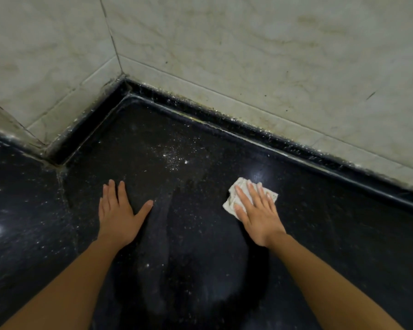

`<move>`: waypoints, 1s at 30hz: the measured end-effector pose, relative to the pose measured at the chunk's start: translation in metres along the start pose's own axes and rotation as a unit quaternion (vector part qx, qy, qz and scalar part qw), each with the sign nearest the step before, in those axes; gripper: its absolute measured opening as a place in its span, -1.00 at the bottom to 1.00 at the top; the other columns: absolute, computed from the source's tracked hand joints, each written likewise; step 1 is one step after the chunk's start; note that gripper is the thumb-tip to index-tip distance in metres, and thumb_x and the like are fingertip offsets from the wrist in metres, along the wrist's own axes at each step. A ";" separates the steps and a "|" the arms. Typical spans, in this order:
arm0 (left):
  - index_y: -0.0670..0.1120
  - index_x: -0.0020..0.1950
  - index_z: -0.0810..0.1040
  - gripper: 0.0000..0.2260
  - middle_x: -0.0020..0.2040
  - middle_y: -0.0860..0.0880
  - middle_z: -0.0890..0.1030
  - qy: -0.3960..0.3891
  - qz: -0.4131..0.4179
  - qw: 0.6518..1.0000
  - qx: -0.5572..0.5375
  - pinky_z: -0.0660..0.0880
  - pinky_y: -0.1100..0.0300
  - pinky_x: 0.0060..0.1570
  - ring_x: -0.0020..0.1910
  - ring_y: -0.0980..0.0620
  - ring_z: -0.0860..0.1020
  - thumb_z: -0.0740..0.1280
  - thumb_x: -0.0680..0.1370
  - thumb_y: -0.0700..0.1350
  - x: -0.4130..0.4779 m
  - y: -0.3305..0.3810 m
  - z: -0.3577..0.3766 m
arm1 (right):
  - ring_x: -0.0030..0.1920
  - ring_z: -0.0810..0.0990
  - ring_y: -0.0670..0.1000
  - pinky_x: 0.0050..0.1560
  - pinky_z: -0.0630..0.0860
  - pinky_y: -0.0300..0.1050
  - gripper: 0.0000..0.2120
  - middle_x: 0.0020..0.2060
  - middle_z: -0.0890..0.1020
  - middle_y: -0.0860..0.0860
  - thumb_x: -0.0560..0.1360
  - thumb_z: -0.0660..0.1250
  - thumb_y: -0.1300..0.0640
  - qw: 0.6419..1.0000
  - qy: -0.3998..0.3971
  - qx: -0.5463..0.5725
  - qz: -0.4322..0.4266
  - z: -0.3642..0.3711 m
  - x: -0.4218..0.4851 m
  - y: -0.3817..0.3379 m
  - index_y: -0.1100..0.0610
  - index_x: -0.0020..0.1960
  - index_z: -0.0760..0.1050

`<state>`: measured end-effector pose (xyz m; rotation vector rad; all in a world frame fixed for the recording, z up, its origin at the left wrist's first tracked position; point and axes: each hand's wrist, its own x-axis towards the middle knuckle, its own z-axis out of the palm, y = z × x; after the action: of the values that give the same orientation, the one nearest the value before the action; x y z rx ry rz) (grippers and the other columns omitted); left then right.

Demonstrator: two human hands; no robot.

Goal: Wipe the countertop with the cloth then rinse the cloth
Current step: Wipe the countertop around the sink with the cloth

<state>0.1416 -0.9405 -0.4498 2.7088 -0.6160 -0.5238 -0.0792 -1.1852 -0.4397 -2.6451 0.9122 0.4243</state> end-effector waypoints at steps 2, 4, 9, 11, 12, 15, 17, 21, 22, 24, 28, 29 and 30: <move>-0.11 0.56 -0.14 -0.13 0.56 -0.09 -0.23 0.005 -0.002 1.000 -0.009 -0.25 0.03 0.48 0.52 0.00 -0.28 0.09 0.47 0.37 0.000 0.000 0.000 | 0.51 -0.38 -0.03 0.48 -0.32 -0.05 -0.49 0.54 -0.28 -0.09 0.64 -0.17 -0.19 0.997 0.015 0.028 0.071 -0.005 -0.002 0.023 -0.22 0.54 -0.23; -0.12 0.56 -0.13 -0.13 0.56 -0.10 -0.21 0.010 -0.002 1.000 -0.014 -0.25 0.04 0.48 0.52 -0.01 -0.27 0.10 0.47 0.37 0.000 0.000 0.000 | 0.53 -0.34 0.02 0.49 -0.28 0.00 -0.49 0.56 -0.25 -0.04 0.64 -0.16 -0.18 0.987 0.033 0.053 0.146 -0.010 0.000 0.043 -0.19 0.55 -0.20; -0.13 0.56 -0.12 -0.13 0.56 -0.11 -0.20 0.016 -0.005 1.000 -0.027 -0.22 0.01 0.49 0.52 -0.03 -0.25 0.15 0.46 0.35 0.003 0.001 0.001 | 0.54 -0.28 0.10 0.50 -0.27 0.09 -0.46 0.57 -0.20 0.04 0.64 -0.15 -0.18 0.938 0.092 0.129 0.308 -0.019 0.031 0.056 -0.10 0.58 -0.15; -0.13 0.55 -0.11 -0.12 0.56 -0.12 -0.19 0.015 -0.007 0.999 -0.030 -0.21 -0.01 0.49 0.52 -0.04 -0.24 0.16 0.46 0.35 0.005 0.001 0.002 | 0.54 -0.29 0.14 0.49 -0.29 0.13 -0.45 0.57 -0.19 0.07 0.64 -0.15 -0.16 0.909 0.103 0.157 0.372 -0.025 0.052 0.046 -0.07 0.58 -0.14; -0.13 0.55 -0.10 -0.12 0.56 -0.12 -0.19 0.016 -0.008 0.999 -0.033 -0.21 -0.01 0.49 0.52 -0.04 -0.24 0.16 0.45 0.35 0.005 0.001 0.003 | 0.54 -0.30 0.15 0.48 -0.30 0.15 -0.45 0.57 -0.20 0.08 0.64 -0.15 -0.15 0.895 0.106 0.171 0.399 -0.028 0.062 0.040 -0.06 0.58 -0.15; -0.14 0.56 -0.10 -0.12 0.56 -0.11 -0.20 0.021 -0.011 0.999 -0.038 -0.22 -0.01 0.47 0.52 -0.04 -0.26 0.17 0.45 0.34 0.007 0.001 0.004 | 0.53 -0.29 0.19 0.47 -0.30 0.17 -0.45 0.56 -0.19 0.12 0.64 -0.14 -0.14 0.875 0.112 0.183 0.434 -0.034 0.090 0.022 -0.03 0.59 -0.13; -0.13 0.56 -0.11 -0.12 0.56 -0.11 -0.22 0.018 -0.012 0.999 -0.038 -0.23 -0.03 0.47 0.52 -0.04 -0.27 0.16 0.45 0.34 0.007 0.000 0.005 | 0.53 -0.28 0.20 0.47 -0.30 0.17 -0.44 0.56 -0.19 0.13 0.64 -0.12 -0.13 0.879 0.111 0.184 0.426 -0.036 0.107 0.008 -0.02 0.59 -0.13; -0.12 0.55 -0.14 -0.11 0.55 -0.10 -0.24 0.011 -0.014 0.999 -0.044 -0.25 -0.02 0.46 0.51 -0.02 -0.29 0.13 0.45 0.36 0.008 0.000 0.005 | 0.52 -0.33 0.20 0.46 -0.34 0.18 -0.43 0.56 -0.23 0.13 0.65 -0.15 -0.15 0.902 0.089 0.180 0.382 -0.040 0.135 -0.025 0.00 0.58 -0.21; -0.12 0.55 -0.15 -0.11 0.55 -0.09 -0.25 0.011 -0.015 0.999 -0.044 -0.25 -0.01 0.46 0.51 -0.02 -0.30 0.12 0.45 0.36 0.008 0.000 0.005 | 0.52 -0.34 0.20 0.45 -0.35 0.18 -0.42 0.55 -0.24 0.14 0.65 -0.15 -0.15 0.908 0.084 0.180 0.370 -0.041 0.140 -0.034 0.01 0.58 -0.22; -0.12 0.55 -0.16 -0.11 0.55 -0.09 -0.26 0.012 -0.014 0.999 -0.044 -0.26 0.00 0.46 0.51 -0.01 -0.31 0.10 0.45 0.37 0.008 0.001 0.004 | 0.51 -0.36 0.20 0.44 -0.36 0.18 -0.42 0.55 -0.26 0.15 0.65 -0.16 -0.14 0.917 0.077 0.180 0.348 -0.041 0.150 -0.053 0.02 0.58 -0.25; -0.11 0.55 -0.17 -0.11 0.55 -0.09 -0.28 0.012 -0.014 0.999 -0.049 -0.28 0.01 0.46 0.50 0.00 -0.33 0.08 0.44 0.38 0.007 0.001 0.004 | 0.50 -0.38 0.21 0.43 -0.39 0.19 -0.41 0.54 -0.29 0.15 0.65 -0.17 -0.14 0.937 0.059 0.173 0.296 -0.042 0.166 -0.095 0.04 0.57 -0.29; -0.11 0.55 -0.18 -0.11 0.54 -0.08 -0.29 0.012 -0.015 0.998 -0.052 -0.28 0.02 0.45 0.50 0.00 -0.34 0.08 0.44 0.38 0.007 0.001 0.004 | 0.50 -0.39 0.21 0.43 -0.39 0.18 -0.41 0.54 -0.30 0.15 0.65 -0.17 -0.14 0.944 0.054 0.170 0.278 -0.042 0.170 -0.106 0.04 0.57 -0.30; -0.10 0.55 -0.18 -0.12 0.54 -0.08 -0.29 0.013 -0.015 0.998 -0.054 -0.29 0.02 0.45 0.50 0.01 -0.34 0.08 0.45 0.38 0.006 0.001 0.003 | 0.50 -0.39 0.20 0.43 -0.40 0.18 -0.41 0.54 -0.31 0.14 0.65 -0.18 -0.14 0.951 0.048 0.166 0.258 -0.041 0.174 -0.118 0.04 0.57 -0.31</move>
<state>0.1452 -0.9452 -0.4541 2.6224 -0.5264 -0.5120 0.1336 -1.2069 -0.4445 -2.1195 1.5618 0.2284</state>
